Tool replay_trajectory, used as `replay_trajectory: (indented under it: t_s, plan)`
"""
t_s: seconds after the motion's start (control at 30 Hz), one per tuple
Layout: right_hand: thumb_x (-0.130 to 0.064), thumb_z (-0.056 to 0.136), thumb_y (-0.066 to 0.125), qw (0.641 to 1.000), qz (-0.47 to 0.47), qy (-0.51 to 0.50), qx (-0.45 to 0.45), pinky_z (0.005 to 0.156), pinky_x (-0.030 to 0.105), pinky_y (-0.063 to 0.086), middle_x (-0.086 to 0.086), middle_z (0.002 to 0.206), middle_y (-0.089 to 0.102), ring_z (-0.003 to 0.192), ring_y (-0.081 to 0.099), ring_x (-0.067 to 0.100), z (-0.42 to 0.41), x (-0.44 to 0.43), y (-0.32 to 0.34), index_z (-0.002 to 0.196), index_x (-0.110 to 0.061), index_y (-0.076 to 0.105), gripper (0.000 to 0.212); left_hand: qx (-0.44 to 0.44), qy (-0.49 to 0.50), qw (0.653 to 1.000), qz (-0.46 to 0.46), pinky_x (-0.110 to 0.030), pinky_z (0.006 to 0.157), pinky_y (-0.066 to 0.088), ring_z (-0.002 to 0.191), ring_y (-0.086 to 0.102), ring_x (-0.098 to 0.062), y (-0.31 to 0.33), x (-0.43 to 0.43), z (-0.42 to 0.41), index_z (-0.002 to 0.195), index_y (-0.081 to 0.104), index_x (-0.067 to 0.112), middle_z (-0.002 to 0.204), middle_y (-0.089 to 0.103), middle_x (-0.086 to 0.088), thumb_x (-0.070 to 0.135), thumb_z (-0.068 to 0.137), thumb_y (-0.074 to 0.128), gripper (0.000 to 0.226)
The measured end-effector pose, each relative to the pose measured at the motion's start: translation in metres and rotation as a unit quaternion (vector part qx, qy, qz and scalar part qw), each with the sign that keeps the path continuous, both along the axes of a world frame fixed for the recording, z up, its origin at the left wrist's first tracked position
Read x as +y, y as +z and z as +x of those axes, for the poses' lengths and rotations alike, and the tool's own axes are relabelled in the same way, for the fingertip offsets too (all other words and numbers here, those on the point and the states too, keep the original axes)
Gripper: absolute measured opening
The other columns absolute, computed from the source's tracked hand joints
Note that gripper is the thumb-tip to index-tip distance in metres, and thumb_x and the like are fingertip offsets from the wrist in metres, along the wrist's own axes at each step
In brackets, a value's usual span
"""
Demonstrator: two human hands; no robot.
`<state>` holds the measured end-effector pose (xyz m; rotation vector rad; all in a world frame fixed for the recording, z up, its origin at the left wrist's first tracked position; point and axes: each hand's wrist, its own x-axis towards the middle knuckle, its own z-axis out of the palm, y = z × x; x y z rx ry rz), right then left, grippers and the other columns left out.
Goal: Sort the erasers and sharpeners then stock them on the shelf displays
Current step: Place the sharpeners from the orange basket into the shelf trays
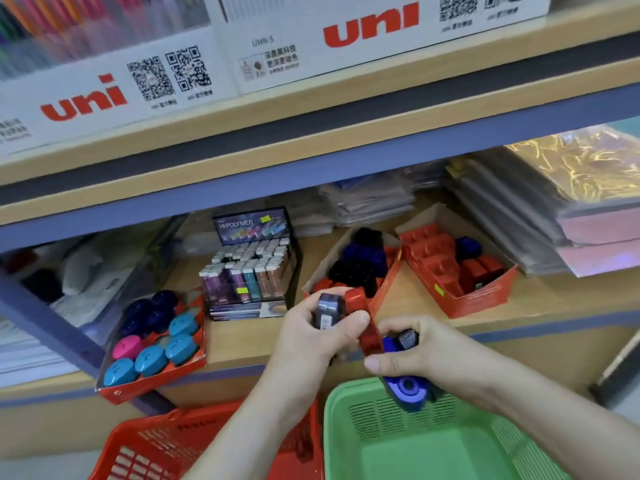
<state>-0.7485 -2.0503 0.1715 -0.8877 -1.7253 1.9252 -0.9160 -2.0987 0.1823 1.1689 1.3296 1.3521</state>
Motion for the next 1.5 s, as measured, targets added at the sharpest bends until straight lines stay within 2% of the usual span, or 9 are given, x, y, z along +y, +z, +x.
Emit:
replay_trajectory:
  t_s: [0.07, 0.2, 0.37, 0.5, 0.63, 0.77, 0.93, 1.27, 1.5]
  plan:
    - [-0.011, 0.076, 0.079, 0.997, -0.060, -0.005, 0.047, 0.071, 0.024, 0.049, 0.001, 0.081, 0.071, 0.072, 0.065, 0.013, 0.000, 0.001, -0.001, 0.091, -0.016, 0.075, 0.016, -0.060, 0.020, 0.998, 0.004, -0.025, 0.055, 0.047, 0.065, 0.057, -0.018, -0.007, 0.009, 0.008, 0.100, 0.065, 0.006, 0.079, 0.064, -0.011, 0.034, 0.071, 0.078, 0.042]
    - [-0.016, 0.064, 0.087, 0.988, -0.115, -0.074, 0.076, 0.063, 0.026, 0.050, 0.004, 0.075, 0.068, 0.065, 0.063, 0.015, 0.002, 0.005, -0.007, 0.085, -0.017, 0.074, 0.025, -0.107, 0.067, 0.992, 0.015, -0.050, 0.091, 0.050, 0.095, 0.066, -0.033, -0.014, 0.025, 0.032, 0.110, 0.065, 0.008, 0.103, 0.070, -0.020, 0.031, 0.076, 0.070, 0.041]
    - [-0.021, 0.074, 0.084, 0.992, -0.073, -0.080, 0.062, 0.092, 0.045, 0.053, 0.008, 0.103, 0.074, 0.096, 0.070, 0.027, 0.011, 0.015, -0.005, 0.098, -0.029, 0.073, 0.028, -0.147, 0.042, 0.988, 0.025, -0.042, 0.087, 0.054, 0.092, 0.067, -0.027, -0.014, 0.040, 0.054, 0.103, 0.069, 0.013, 0.098, 0.071, -0.013, 0.034, 0.075, 0.070, 0.034]
    - [-0.021, 0.078, 0.080, 0.990, -0.038, -0.126, 0.053, 0.087, 0.045, 0.057, 0.005, 0.098, 0.075, 0.093, 0.072, 0.026, 0.018, 0.022, -0.004, 0.101, -0.035, 0.070, 0.029, -0.134, 0.024, 0.991, 0.019, -0.036, 0.083, 0.054, 0.090, 0.068, -0.023, -0.015, 0.056, 0.075, 0.105, 0.067, 0.013, 0.098, 0.071, -0.011, 0.029, 0.079, 0.071, 0.031]
    - [-0.016, 0.075, 0.083, 0.987, 0.066, -0.116, -0.090, 0.064, 0.015, 0.047, -0.012, 0.066, 0.069, 0.062, 0.061, 0.001, 0.044, 0.041, -0.006, 0.088, -0.019, 0.073, 0.017, -0.091, 0.059, 0.994, 0.018, -0.040, 0.090, 0.052, 0.098, 0.067, -0.026, -0.011, 0.088, 0.073, 0.097, 0.070, 0.023, 0.100, 0.072, -0.008, 0.035, 0.068, 0.075, 0.031]
    - [-0.029, 0.069, 0.085, 0.948, 0.136, -0.092, -0.271, 0.074, 0.018, 0.048, -0.015, 0.081, 0.069, 0.078, 0.063, 0.004, 0.079, 0.063, -0.010, 0.094, -0.026, 0.075, 0.027, 0.021, 0.043, 0.999, 0.006, -0.033, 0.083, 0.057, 0.088, 0.071, -0.018, -0.002, 0.129, 0.063, 0.106, 0.065, 0.019, 0.098, 0.073, -0.005, 0.013, 0.077, 0.078, 0.032]
    - [-0.027, 0.069, 0.087, 0.954, 0.126, -0.146, -0.231, 0.062, 0.006, 0.044, -0.017, 0.074, 0.069, 0.071, 0.063, -0.004, 0.107, 0.078, 0.001, 0.086, -0.030, 0.075, 0.021, 0.170, 0.029, 0.985, -0.011, -0.014, 0.072, 0.054, 0.079, 0.070, -0.006, -0.010, 0.185, 0.065, 0.104, 0.068, 0.012, 0.097, 0.072, -0.001, 0.010, 0.073, 0.082, 0.034]
    - [-0.024, 0.069, 0.087, 0.962, 0.076, -0.187, -0.186, 0.050, 0.005, 0.038, -0.018, 0.057, 0.063, 0.049, 0.056, -0.006, 0.122, 0.086, 0.009, 0.090, -0.027, 0.076, 0.024, 0.294, -0.010, 0.956, 0.002, -0.041, 0.082, 0.056, 0.088, 0.066, -0.014, -0.042, 0.250, 0.098, 0.093, 0.060, 0.030, 0.096, 0.064, 0.008, 0.014, 0.072, 0.082, 0.034]
    - [-0.025, 0.071, 0.084, 0.955, 0.041, -0.241, -0.167, 0.044, 0.014, 0.040, -0.007, 0.070, 0.066, 0.055, 0.059, 0.007, 0.135, 0.087, 0.014, 0.084, -0.033, 0.068, 0.023, 0.299, 0.038, 0.953, 0.018, -0.027, 0.074, 0.055, 0.085, 0.065, -0.007, -0.029, 0.237, 0.093, 0.095, 0.059, 0.034, 0.095, 0.065, 0.014, 0.027, 0.078, 0.077, 0.026]
